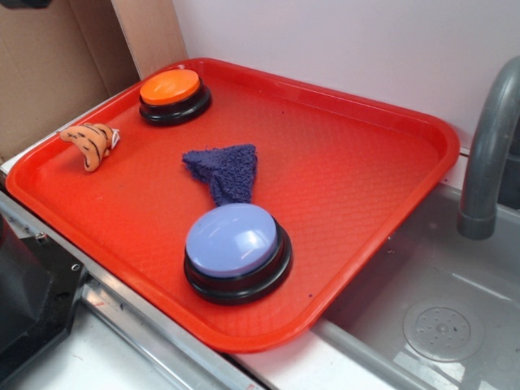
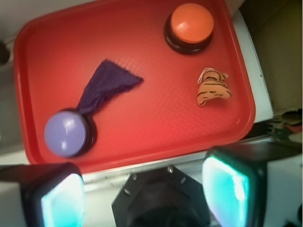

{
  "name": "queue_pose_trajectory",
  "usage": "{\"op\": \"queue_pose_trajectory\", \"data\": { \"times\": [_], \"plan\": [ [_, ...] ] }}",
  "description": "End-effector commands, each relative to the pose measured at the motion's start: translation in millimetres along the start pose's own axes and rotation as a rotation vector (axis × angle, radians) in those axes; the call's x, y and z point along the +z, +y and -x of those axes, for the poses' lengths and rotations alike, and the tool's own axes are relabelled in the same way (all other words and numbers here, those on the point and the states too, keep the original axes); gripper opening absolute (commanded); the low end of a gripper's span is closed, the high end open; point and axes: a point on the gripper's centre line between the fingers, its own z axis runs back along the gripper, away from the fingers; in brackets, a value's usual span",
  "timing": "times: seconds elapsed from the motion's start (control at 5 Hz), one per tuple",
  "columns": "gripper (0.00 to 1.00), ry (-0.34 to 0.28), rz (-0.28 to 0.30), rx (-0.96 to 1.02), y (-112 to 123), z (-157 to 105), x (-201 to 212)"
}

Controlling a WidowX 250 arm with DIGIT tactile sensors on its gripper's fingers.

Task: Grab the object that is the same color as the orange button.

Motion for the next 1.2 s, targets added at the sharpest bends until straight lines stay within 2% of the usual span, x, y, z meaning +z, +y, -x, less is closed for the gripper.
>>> {"op": "queue_pose_trajectory", "data": {
  "times": [0.0, 0.4, 0.6, 0.8, 1.0],
  "plan": [
    [1.00, -0.106, -0.063, 0.314, 57, -26, -41],
    [1.00, -0.181, -0.070, 0.525, 100, -36, -98],
    [1.00, -0.203, -0.126, 0.586, 109, -41, -121],
    [1.00, -0.267, -0.111, 0.639, 114, -54, -157],
    [1.00, -0.274, -0.079, 0.671, 114, -62, -168]
  ]
}}
